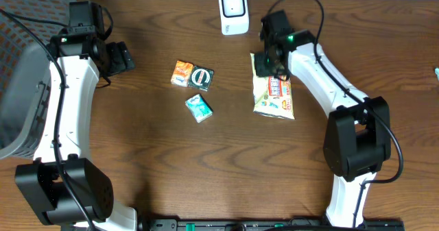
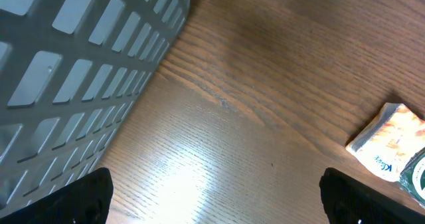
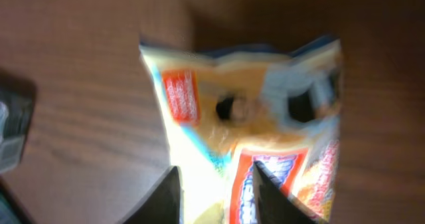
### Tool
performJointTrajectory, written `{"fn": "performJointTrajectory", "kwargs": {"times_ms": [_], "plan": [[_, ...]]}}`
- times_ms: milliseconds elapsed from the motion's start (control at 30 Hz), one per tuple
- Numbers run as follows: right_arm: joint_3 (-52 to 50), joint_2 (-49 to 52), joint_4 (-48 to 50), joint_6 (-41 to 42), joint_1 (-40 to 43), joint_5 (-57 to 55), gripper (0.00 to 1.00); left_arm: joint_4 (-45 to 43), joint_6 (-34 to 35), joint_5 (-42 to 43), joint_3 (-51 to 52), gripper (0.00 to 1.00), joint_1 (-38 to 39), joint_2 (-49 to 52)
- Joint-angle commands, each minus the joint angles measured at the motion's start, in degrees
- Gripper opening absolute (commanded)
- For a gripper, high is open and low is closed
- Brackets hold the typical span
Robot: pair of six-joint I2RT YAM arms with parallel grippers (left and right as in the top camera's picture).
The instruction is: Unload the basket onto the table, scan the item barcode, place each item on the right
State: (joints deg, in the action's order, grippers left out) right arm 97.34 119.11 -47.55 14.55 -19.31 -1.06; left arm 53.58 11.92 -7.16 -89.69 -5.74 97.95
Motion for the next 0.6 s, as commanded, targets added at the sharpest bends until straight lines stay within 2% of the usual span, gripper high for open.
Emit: {"fn": "performJointTrajectory", "kwargs": {"times_ms": [0, 100, 267, 500, 567], "plan": [[1.2, 0.1, 1.4, 0.4, 0.9, -6.8, 0.17, 0.1, -0.5, 0.1, 0.3, 0.98, -0.1, 0.5], [0.3, 0.3, 3.0, 0.4, 1.8, -7.2, 0.03, 0.1, -0.5, 0.1, 0.3, 0.98, -0.1, 0.5], [-0.5, 2.0, 3.8, 0.5, 2.8, -7.1, 0.02, 0.1, -0.5, 0.1, 0.3, 0.97, -0.1, 0.5], [-0.5, 8.0, 5.6, 0.4, 2.7, -0.2, 0.04, 0.1, -0.5, 0.1, 0.3, 0.98, -0.1, 0.5], [-0.5, 9.3, 5.8, 0.4, 2.7, 1.1, 0.11, 0.1, -0.5, 0.1, 0.3, 0.98, -0.1, 0.5]]}}
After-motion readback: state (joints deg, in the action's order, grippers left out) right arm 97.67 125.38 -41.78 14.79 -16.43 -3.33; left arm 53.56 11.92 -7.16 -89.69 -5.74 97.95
